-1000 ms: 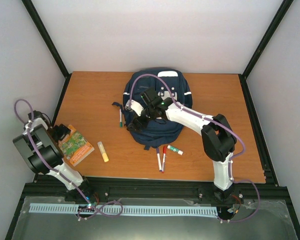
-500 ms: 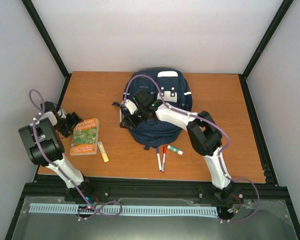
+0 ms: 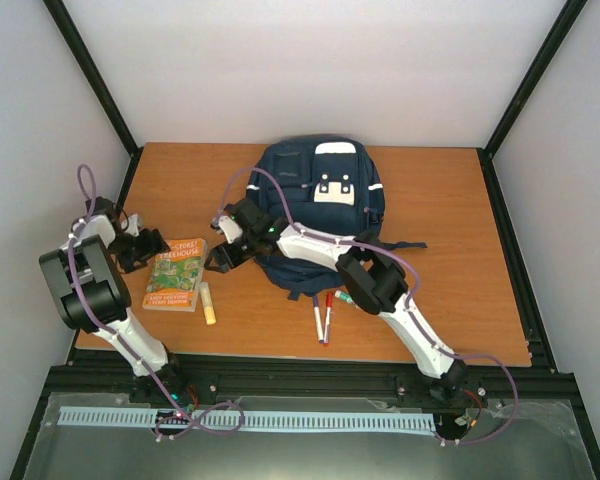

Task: Pack the student bag
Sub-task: Pick up the book from the center of the board.

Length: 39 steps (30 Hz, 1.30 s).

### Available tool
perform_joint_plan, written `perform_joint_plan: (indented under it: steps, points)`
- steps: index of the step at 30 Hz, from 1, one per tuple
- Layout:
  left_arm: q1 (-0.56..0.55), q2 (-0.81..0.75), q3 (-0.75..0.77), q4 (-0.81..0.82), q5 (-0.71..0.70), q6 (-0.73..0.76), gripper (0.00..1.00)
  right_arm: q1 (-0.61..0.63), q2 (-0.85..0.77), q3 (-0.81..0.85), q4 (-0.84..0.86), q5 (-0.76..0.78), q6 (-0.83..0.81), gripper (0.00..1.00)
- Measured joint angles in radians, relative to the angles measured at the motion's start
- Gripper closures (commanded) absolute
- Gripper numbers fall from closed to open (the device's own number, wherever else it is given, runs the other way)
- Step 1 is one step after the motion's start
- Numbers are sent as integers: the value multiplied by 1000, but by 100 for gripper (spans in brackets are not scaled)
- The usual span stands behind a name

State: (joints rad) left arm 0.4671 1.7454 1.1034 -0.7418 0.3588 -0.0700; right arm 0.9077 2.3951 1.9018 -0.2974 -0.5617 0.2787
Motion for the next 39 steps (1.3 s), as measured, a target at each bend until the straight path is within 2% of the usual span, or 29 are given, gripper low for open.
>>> perform_joint_plan:
  steps: [7,16,21,26,29,32,39]
  points:
    - [15,-22,25,-124,31,186,21,33,61,50,46,28,134,31]
    - [74,17,31,-208,141,295,28,37,138,111,96,32,223,36]
    - [89,38,35,-221,167,317,33,43,159,126,130,57,303,50]
    - [87,77,35,-259,208,344,32,49,168,128,135,112,397,79]
    - [88,84,35,-276,214,353,28,50,169,124,131,149,462,92]
    - [89,85,35,-286,212,354,28,51,157,99,147,169,499,97]
    - [100,124,43,-311,246,362,29,50,132,34,209,179,534,97]
